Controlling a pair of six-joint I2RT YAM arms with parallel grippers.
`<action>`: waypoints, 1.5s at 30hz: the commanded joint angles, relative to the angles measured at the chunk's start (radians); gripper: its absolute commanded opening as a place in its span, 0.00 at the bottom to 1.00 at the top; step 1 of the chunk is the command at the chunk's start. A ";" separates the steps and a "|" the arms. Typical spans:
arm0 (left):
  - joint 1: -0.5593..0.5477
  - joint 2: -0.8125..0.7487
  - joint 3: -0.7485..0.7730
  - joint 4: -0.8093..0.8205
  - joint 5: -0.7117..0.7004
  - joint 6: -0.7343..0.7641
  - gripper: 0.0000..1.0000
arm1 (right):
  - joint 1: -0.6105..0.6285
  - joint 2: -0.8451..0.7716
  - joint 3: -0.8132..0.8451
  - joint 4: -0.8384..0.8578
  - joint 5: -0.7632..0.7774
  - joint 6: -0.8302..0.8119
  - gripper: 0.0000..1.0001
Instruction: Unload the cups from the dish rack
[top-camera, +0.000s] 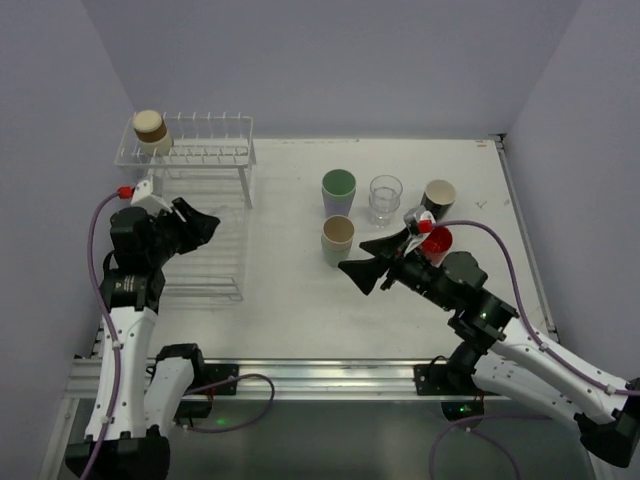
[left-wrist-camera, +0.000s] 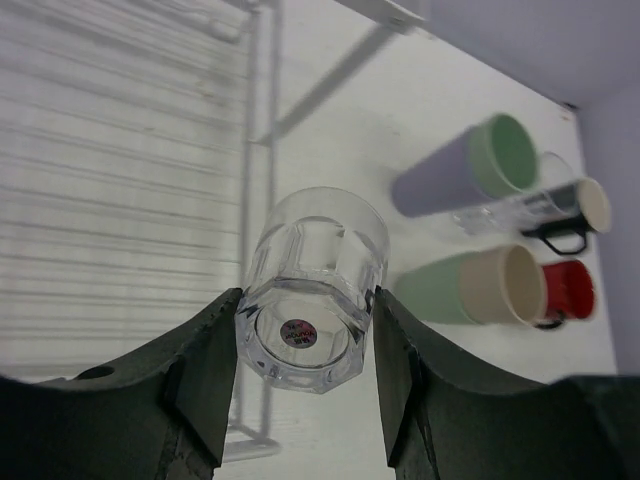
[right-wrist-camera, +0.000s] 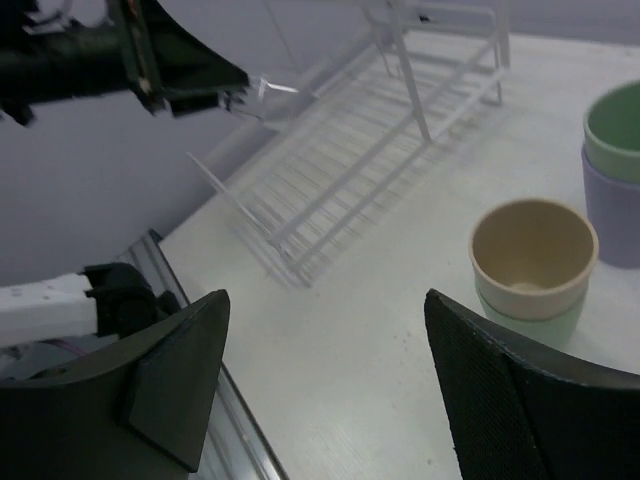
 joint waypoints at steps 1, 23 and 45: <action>-0.089 -0.076 -0.119 0.315 0.301 -0.187 0.00 | 0.001 -0.032 -0.002 0.182 -0.094 0.020 0.82; -0.500 -0.052 -0.395 1.112 0.487 -0.460 0.00 | 0.001 0.347 0.148 0.409 -0.234 0.256 0.60; -0.500 -0.185 -0.239 0.436 0.199 0.079 1.00 | -0.037 0.181 0.292 -0.276 0.063 0.083 0.00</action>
